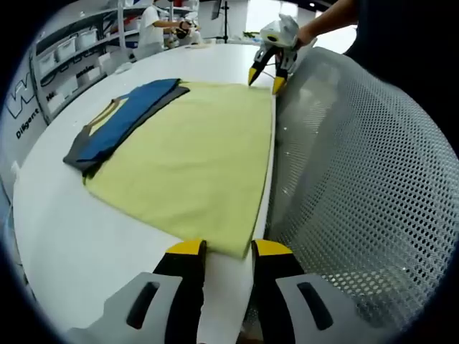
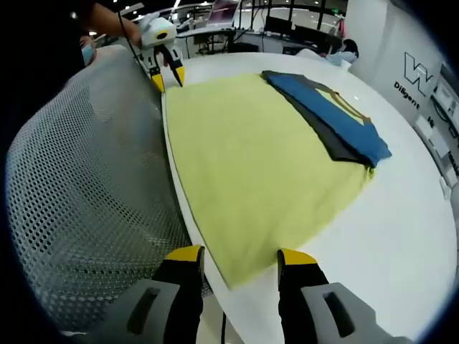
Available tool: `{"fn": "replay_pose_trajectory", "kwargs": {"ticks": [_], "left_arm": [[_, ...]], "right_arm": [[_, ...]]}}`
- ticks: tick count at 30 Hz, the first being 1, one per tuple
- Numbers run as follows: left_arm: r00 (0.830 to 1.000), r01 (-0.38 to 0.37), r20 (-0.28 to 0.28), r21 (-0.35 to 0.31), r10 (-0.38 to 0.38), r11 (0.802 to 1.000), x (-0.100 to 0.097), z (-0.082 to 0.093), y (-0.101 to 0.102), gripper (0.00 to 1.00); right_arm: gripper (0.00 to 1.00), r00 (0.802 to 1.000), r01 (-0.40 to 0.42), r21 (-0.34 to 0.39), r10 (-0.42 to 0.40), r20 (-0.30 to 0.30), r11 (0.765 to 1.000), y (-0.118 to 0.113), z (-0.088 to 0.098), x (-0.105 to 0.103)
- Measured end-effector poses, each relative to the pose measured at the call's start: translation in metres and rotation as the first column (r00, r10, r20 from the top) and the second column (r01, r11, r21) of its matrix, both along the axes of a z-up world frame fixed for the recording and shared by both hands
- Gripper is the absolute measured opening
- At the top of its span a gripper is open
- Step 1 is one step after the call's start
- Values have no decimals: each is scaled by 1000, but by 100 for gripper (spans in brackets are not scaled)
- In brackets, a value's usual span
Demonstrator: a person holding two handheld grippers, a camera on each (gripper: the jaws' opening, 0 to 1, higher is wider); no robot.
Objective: Fold the garment on the visible template until the final outline fits inside the template.
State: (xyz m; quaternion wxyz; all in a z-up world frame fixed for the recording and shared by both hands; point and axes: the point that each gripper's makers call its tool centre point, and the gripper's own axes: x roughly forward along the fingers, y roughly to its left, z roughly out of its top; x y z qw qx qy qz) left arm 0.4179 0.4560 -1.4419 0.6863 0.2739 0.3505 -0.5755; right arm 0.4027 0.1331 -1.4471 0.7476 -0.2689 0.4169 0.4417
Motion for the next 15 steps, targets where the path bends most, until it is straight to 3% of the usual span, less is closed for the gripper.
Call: {"fn": "replay_pose_trajectory", "kwargs": {"ticks": [8,15], "left_arm": [[999,2,32,-5,-2,1000,5,0,0,17],[999,-36,12,7,36,999,9,-1,0,12]], "right_arm": [[28,1000,8,-13,-8,-4,1000,-2,-1,1],[25,1000,-5,-27,5,-10,1000,-1,-2,0]]}}
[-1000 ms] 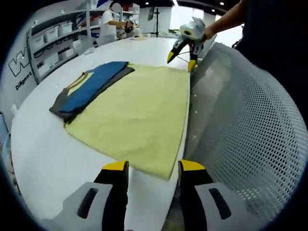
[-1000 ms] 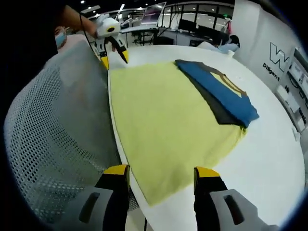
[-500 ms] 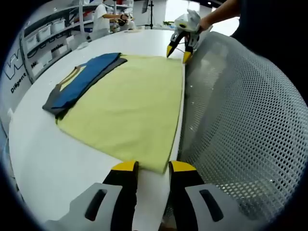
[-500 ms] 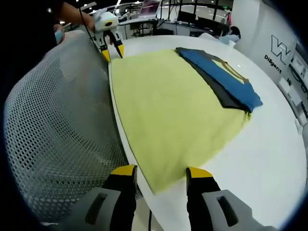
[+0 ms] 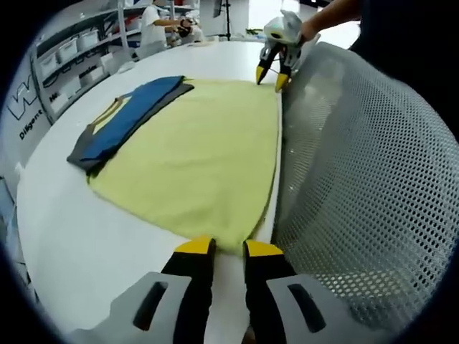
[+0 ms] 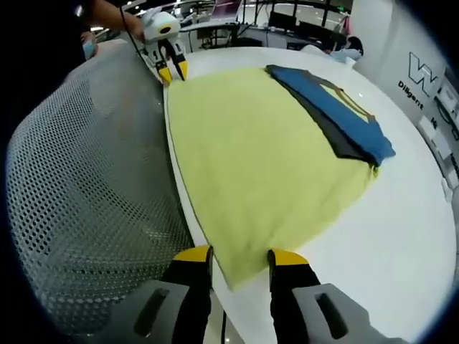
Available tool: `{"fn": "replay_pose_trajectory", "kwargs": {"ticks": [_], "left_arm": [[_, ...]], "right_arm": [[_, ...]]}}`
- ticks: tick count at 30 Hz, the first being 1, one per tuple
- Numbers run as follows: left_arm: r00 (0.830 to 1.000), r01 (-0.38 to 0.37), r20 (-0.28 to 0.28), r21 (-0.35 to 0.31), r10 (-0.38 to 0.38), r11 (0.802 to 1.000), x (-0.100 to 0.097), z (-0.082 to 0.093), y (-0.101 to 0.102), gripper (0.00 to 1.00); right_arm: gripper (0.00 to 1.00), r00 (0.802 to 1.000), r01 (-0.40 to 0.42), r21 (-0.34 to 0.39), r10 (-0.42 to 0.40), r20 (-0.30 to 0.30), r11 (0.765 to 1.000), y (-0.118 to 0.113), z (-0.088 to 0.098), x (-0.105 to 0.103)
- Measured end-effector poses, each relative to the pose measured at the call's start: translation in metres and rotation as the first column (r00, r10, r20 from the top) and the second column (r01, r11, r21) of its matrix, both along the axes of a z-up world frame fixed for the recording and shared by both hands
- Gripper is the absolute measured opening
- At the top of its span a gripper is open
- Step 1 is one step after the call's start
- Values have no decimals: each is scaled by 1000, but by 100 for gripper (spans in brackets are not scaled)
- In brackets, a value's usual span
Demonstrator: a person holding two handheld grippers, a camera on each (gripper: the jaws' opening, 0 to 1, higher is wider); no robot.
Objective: Fold the garment on the visible template until the final outline fits inside the template.
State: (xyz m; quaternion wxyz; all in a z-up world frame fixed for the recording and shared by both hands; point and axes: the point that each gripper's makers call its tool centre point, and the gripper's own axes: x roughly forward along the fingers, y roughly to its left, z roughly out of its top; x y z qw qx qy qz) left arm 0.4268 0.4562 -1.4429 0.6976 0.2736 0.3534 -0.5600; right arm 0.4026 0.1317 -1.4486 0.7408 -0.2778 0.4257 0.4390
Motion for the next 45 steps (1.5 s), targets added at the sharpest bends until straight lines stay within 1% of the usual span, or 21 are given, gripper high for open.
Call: {"fn": "replay_pose_trajectory", "kwargs": {"ticks": [2,3,4,5,6,7,9,13,16,21,23,25,27,33,35,37,41,45], "left_arm": [[1000,-12,-5,2,12,1000,2,0,0,10],[999,-32,-18,0,32,999,4,0,1,9],[998,-51,-30,-2,51,999,4,0,1,8],[997,-64,-41,-7,64,998,5,0,1,7],[996,-77,-53,-10,76,997,5,0,1,7],[992,-104,-77,-17,102,994,6,0,1,7],[991,-104,-81,-19,102,994,6,1,1,7],[991,-100,-89,-12,98,995,7,1,0,6],[981,-128,-142,22,130,992,7,2,1,5],[971,-153,-185,21,154,988,13,9,2,4],[972,-147,-183,19,147,989,14,12,3,4],[978,-128,-166,22,130,992,16,16,4,4],[980,-123,-154,11,123,992,19,23,4,4],[989,-117,-94,-8,116,993,38,40,3,4],[989,-119,-84,-9,118,993,44,44,3,4],[991,-116,-72,-8,115,993,50,46,3,4],[994,-95,-46,3,95,996,56,50,2,4],[997,-72,-19,12,72,997,62,54,2,4]], "right_arm": [[21,1000,-4,-2,4,2,1000,1,0,0],[18,1000,1,-2,-1,4,1000,1,0,1],[13,1000,20,-5,-20,12,1000,-1,1,3],[2,998,41,-29,-40,43,999,-6,1,10],[0,998,36,-28,-35,42,999,-6,0,11],[0,996,85,9,-85,-7,996,-3,0,8],[0,989,142,20,-142,-36,990,-6,0,11],[0,986,159,26,-158,-45,987,-7,4,15],[0,983,184,44,-182,-38,982,-8,13,21],[0,978,210,76,-209,-17,975,-8,31,34],[0,977,212,81,-212,-10,974,-8,34,37],[0,977,210,80,-211,4,974,-8,39,42],[0,977,209,84,-211,12,974,-9,42,46],[0,974,216,96,-221,42,972,-10,53,57],[0,974,216,97,-221,48,972,-10,54,59],[0,974,212,97,-218,60,972,-10,57,62],[0,974,208,99,-216,73,973,-10,61,66],[0,973,200,104,-210,92,974,-10,69,72]]}}
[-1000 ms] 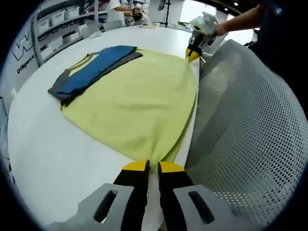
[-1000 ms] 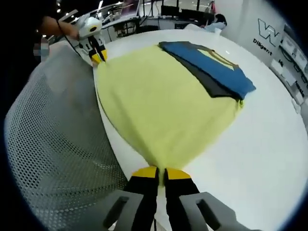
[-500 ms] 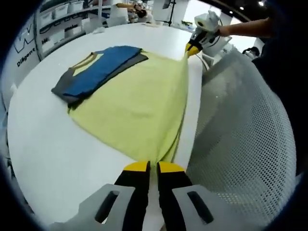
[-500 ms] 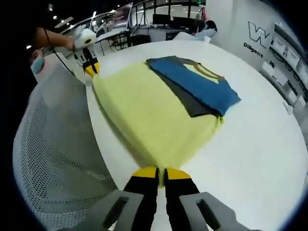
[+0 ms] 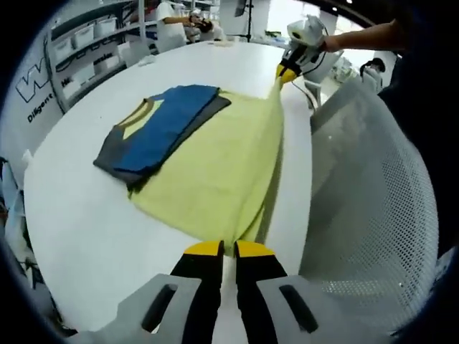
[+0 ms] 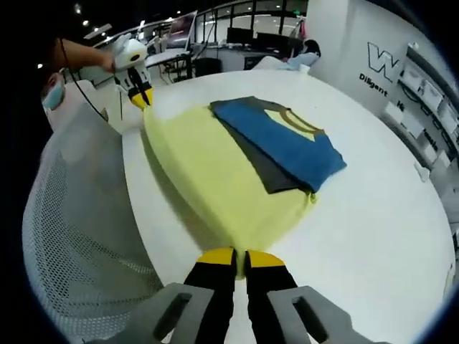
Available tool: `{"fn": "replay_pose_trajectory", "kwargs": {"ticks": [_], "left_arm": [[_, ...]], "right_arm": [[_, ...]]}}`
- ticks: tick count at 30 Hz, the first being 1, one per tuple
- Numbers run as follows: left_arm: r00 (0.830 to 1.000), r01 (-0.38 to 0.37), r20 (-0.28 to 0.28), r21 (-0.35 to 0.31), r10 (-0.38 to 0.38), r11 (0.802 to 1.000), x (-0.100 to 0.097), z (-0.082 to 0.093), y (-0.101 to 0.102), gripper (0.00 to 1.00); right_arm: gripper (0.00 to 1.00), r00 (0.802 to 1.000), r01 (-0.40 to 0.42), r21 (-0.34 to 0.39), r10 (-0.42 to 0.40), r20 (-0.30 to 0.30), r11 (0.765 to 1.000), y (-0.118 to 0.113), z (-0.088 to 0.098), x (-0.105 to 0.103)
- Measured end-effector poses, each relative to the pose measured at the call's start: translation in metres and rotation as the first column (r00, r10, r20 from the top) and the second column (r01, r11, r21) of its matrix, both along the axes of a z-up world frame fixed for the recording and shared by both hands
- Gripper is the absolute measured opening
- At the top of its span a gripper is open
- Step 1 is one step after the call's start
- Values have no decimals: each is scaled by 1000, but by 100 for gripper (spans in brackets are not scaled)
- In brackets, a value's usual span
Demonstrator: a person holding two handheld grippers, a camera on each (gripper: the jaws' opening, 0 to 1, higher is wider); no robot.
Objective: Fold the garment on the visible template until the final outline fits inside the template.
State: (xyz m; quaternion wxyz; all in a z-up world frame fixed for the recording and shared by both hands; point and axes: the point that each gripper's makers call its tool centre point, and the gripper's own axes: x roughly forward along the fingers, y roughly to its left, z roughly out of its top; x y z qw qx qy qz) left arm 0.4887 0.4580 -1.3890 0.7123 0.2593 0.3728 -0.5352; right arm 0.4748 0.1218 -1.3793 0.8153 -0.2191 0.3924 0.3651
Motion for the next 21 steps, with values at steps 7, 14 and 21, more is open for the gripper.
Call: {"fn": "replay_pose_trajectory", "kwargs": {"ticks": [7,14,21], "left_arm": [[997,-30,67,20,28,999,24,10,1,4],[994,-17,106,27,14,999,40,21,1,4],[989,-10,149,34,5,999,56,34,0,4]], "right_arm": [[0,999,-1,8,1,42,1000,2,17,17],[0,997,-7,9,6,78,1000,1,31,31],[0,994,-9,11,8,111,1000,1,44,42]]}}
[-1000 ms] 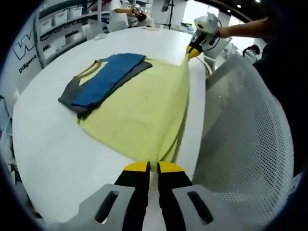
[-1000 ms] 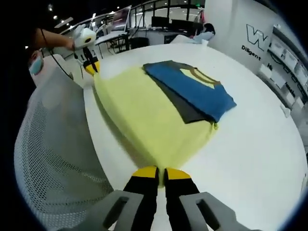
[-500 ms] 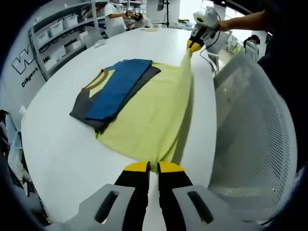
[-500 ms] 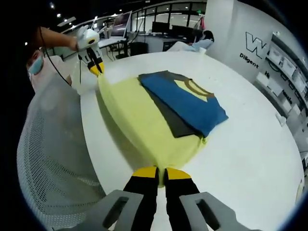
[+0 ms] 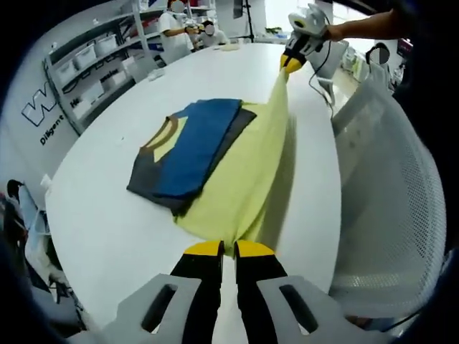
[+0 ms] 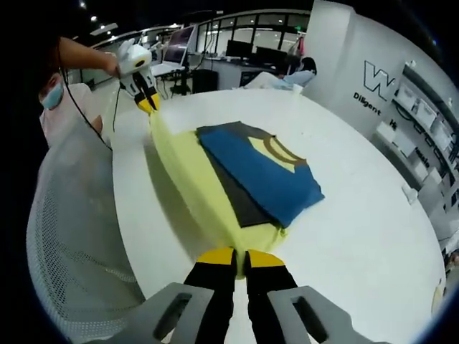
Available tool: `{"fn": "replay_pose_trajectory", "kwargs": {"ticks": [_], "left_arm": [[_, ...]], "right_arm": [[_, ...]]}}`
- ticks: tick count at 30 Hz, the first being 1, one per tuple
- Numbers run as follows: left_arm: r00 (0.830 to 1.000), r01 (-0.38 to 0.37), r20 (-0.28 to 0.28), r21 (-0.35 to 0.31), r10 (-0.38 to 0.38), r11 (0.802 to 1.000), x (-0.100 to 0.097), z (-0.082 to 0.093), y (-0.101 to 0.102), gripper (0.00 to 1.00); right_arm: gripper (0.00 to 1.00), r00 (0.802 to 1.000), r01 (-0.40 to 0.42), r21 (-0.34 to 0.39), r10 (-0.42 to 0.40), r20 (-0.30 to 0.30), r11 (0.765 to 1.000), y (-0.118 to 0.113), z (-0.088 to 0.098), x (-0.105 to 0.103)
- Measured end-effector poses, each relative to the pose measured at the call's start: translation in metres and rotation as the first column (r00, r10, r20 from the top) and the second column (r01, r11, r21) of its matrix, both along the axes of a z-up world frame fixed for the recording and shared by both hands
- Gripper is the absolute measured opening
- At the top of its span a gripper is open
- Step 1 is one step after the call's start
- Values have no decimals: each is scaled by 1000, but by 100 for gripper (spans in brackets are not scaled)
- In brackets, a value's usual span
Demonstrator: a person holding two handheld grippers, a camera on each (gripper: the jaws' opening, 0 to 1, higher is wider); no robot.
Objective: Fold the garment on the visible template until the final outline fits inside the template.
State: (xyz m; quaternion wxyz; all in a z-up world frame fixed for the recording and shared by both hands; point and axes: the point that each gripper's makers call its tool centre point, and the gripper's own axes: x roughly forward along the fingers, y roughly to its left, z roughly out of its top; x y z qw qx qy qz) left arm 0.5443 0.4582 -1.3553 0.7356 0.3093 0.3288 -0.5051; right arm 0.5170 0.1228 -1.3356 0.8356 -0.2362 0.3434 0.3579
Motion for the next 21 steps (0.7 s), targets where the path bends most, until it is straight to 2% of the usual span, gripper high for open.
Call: {"fn": "replay_pose_trajectory", "kwargs": {"ticks": [11,17,21], "left_arm": [[996,17,86,4,-17,1000,27,23,0,4],[990,29,136,17,-31,999,38,36,1,4],[987,0,159,-22,4,1000,49,52,0,4]], "right_arm": [[0,997,-14,-9,15,70,1000,1,26,20],[0,995,-2,19,0,98,1000,3,47,32],[0,992,-6,14,4,123,1000,2,57,39]]}}
